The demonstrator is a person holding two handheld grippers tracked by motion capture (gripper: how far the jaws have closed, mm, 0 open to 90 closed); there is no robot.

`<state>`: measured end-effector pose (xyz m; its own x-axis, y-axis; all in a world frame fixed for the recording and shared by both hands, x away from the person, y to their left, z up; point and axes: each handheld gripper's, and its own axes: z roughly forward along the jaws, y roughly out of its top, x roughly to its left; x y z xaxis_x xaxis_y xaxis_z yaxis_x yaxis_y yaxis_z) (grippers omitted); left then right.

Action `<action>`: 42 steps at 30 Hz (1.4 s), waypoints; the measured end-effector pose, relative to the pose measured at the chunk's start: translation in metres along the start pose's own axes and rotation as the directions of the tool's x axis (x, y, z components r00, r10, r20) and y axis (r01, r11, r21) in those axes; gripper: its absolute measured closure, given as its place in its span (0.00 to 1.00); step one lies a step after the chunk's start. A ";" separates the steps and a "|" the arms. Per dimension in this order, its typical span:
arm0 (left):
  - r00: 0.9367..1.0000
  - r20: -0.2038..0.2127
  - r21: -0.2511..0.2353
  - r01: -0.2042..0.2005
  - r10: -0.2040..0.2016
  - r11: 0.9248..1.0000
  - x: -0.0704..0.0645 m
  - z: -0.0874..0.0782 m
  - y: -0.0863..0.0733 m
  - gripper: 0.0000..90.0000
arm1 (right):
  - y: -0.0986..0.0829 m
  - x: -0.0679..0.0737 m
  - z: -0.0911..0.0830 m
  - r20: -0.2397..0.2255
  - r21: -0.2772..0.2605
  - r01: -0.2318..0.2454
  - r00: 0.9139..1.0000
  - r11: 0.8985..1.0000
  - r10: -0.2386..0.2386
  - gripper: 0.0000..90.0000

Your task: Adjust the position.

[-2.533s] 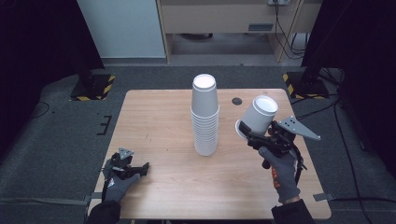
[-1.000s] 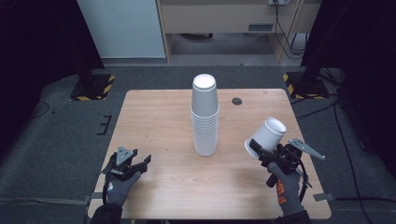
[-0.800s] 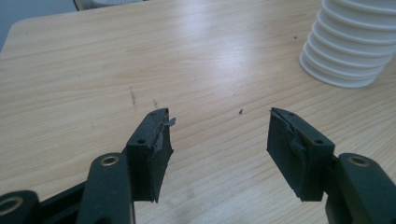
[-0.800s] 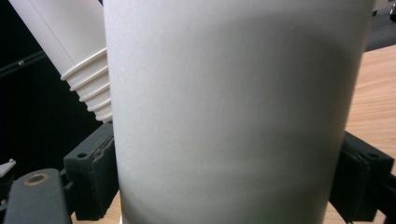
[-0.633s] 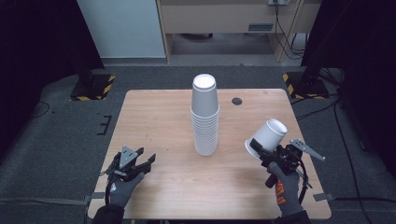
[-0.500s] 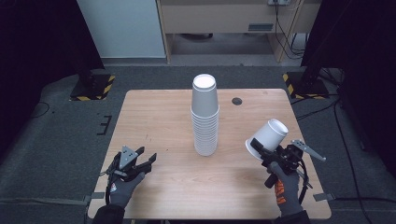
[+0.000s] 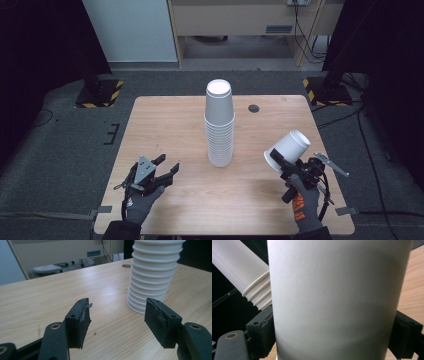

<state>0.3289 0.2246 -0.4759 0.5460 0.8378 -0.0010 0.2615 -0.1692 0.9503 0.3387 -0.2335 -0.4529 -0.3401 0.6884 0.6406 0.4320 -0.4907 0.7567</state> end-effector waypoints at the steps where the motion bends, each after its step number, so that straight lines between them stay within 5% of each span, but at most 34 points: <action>1: 1.000 0.011 -0.007 0.007 -0.007 1.000 -0.003 0.001 0.001 0.40 | -0.001 0.001 0.000 -0.006 -0.008 -0.006 1.000 1.000 0.006 0.15; 7: 0.997 0.073 -0.028 0.011 -0.009 1.000 -0.020 0.010 0.007 0.39 | -0.003 0.001 0.000 -0.010 -0.012 -0.031 0.999 0.999 0.030 0.15; 26: 0.988 0.149 -0.076 -0.037 0.048 0.996 -0.064 0.033 0.024 0.40 | -0.005 -0.001 -0.004 -0.003 -0.036 -0.091 0.996 0.995 0.091 0.15; 42: 0.973 0.221 -0.085 -0.054 0.072 0.995 -0.094 0.052 0.030 0.47 | -0.009 0.000 -0.004 -0.006 -0.029 -0.105 0.994 0.994 0.105 0.15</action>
<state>0.3271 0.1139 -0.4632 0.7255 0.6883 -0.0016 0.1632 -0.1698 0.9719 0.3316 -0.2313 -0.4592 -0.2977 0.6299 0.7174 0.4411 -0.5757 0.6885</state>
